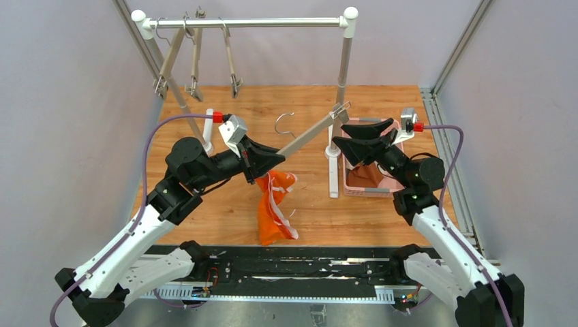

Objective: Remove the underwear clipped to the hanger

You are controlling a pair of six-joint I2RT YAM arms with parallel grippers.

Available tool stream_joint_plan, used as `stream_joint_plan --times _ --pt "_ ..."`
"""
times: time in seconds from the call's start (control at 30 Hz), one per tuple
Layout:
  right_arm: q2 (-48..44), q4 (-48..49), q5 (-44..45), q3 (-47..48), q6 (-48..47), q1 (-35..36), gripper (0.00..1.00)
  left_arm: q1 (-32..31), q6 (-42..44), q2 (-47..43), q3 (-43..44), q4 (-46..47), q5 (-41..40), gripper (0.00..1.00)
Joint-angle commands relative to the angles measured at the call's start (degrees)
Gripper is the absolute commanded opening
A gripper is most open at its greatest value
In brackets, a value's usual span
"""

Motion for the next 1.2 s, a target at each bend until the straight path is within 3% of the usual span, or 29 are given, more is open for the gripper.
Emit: stream_joint_plan --times 0.0,0.17,0.87,1.17 --pt "5.37 27.91 -5.87 -0.05 13.06 -0.08 0.62 0.13 -7.37 1.15 -2.44 17.56 0.33 0.0" --pt "12.79 40.1 -6.69 1.86 19.24 0.93 0.62 0.13 -10.23 2.9 -3.0 23.91 0.06 0.0" --pt "24.8 39.75 -9.06 13.81 15.44 9.3 0.58 0.13 -11.21 5.0 -1.69 27.1 2.02 0.0" --pt "26.98 39.62 -10.14 16.77 15.22 11.0 0.41 0.13 -12.51 5.78 -2.19 28.91 2.18 0.0"
